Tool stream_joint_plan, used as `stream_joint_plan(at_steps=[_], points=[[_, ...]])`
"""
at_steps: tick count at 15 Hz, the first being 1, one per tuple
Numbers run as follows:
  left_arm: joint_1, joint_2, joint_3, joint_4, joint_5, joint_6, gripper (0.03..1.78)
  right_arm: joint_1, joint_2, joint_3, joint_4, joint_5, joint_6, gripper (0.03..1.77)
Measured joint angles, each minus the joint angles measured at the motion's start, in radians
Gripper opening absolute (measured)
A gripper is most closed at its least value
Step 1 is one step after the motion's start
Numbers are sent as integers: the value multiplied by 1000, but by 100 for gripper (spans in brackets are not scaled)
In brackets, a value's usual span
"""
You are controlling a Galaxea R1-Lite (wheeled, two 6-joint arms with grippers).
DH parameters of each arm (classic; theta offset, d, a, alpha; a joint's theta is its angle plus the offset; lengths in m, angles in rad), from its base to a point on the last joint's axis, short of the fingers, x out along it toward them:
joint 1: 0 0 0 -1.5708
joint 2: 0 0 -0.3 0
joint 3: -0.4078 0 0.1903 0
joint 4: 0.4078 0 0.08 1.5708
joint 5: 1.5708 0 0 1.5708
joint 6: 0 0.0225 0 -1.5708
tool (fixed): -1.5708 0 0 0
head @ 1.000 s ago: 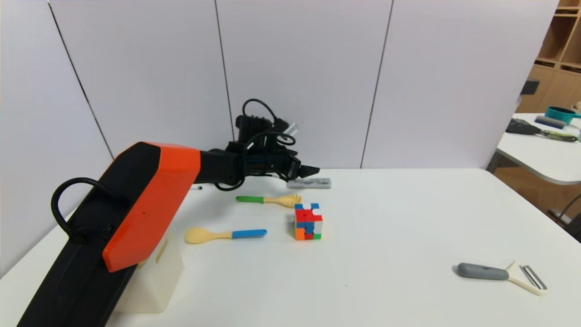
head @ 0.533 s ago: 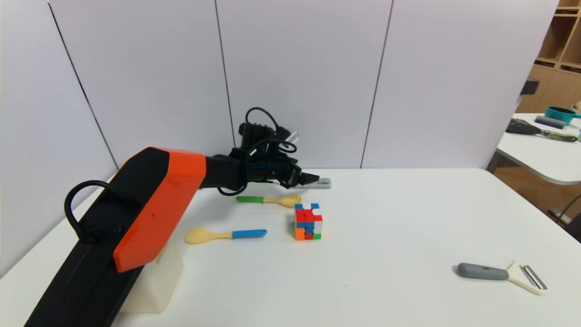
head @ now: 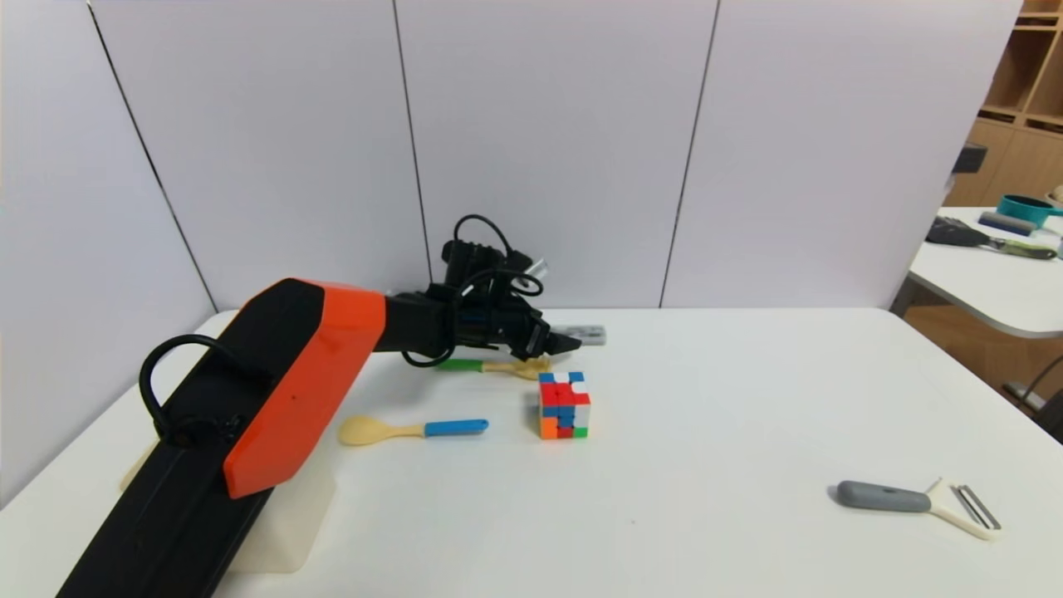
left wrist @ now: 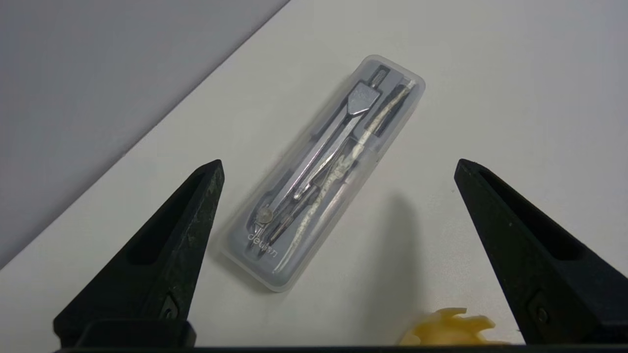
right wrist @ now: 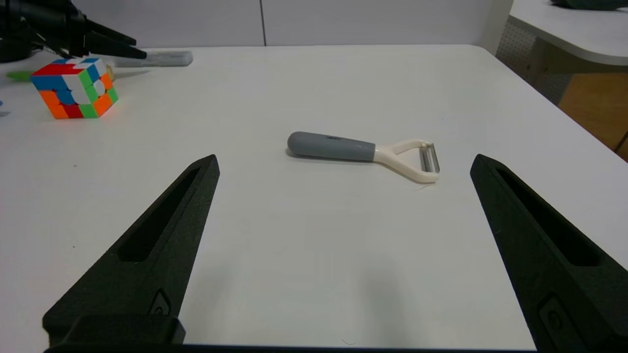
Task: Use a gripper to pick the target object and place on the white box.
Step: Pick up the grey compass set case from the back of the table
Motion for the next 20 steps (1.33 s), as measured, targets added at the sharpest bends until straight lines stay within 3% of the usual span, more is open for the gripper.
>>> stream_joint_plan(at_steps=[20], points=[[3, 6, 0, 46, 0, -17, 169, 0, 0, 0, 0, 0, 0, 177]])
